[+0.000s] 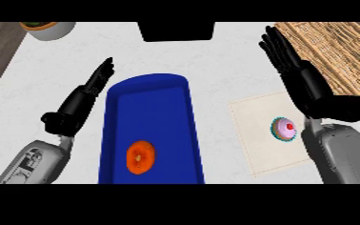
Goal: Pick the cupcake from the placemat and place it in the basket
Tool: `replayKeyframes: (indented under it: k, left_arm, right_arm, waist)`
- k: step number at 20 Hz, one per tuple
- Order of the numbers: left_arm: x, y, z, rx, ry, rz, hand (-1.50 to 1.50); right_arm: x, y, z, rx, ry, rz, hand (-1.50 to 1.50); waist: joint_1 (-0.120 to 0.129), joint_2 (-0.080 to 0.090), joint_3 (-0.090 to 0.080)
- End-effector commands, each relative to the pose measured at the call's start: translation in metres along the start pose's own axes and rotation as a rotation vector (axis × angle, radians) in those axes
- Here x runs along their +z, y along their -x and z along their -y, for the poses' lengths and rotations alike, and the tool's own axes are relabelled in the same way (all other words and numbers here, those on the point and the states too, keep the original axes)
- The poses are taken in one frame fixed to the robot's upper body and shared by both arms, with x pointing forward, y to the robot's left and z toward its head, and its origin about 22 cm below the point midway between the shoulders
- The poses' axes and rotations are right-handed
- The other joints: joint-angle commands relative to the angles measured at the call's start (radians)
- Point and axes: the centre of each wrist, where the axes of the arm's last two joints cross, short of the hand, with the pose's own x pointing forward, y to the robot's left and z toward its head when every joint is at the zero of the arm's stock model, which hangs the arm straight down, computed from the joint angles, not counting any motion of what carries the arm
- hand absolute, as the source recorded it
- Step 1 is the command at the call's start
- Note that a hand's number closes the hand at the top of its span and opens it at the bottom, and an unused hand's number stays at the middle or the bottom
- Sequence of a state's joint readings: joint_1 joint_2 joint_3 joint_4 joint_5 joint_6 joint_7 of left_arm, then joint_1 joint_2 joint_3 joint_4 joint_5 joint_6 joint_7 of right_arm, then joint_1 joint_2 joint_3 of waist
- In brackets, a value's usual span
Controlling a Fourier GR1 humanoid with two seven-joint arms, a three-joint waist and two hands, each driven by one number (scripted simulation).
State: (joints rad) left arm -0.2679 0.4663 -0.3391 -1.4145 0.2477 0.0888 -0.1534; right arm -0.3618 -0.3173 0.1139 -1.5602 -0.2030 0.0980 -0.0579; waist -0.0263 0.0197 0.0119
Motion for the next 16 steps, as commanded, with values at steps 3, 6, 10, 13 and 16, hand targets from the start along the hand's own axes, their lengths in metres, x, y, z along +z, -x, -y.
replayKeyframes:
  k: [3, 6, 10, 13, 16]
  left_arm:
    - [0.016, 0.007, -0.006, 0.076, -0.198, -0.033, 0.0]
    - [0.029, 0.012, -0.018, 0.133, -0.418, -0.065, 0.0]
    - [0.03, 0.007, 0.019, 0.22, -0.368, -0.08, 0.0]
    - [0.04, 0.004, 0.022, 0.217, -0.357, -0.057, 0.0]
    - [0.036, -0.002, 0.02, 0.219, -0.38, -0.063, 0.0]
  right_arm:
    - [0.058, 0.012, 0.03, 0.093, 0.366, -0.09, 1.5]
    - [0.102, 0.017, 0.07, 0.173, 0.683, -0.184, 1.5]
    - [0.102, 0.038, -0.037, 0.374, 0.454, -0.168, -1.5]
    - [0.085, 0.046, -0.06, 0.39, 0.717, -0.22, -1.5]
    - [0.094, 0.049, -0.054, 0.508, 0.878, -0.33, -1.5]
  waist:
    - [-0.004, -0.033, -0.012]
    - [-0.028, -0.049, -0.012]
    - [0.027, -0.027, -0.014]
    - [0.043, -0.026, -0.014]
    - [0.027, -0.029, -0.018]
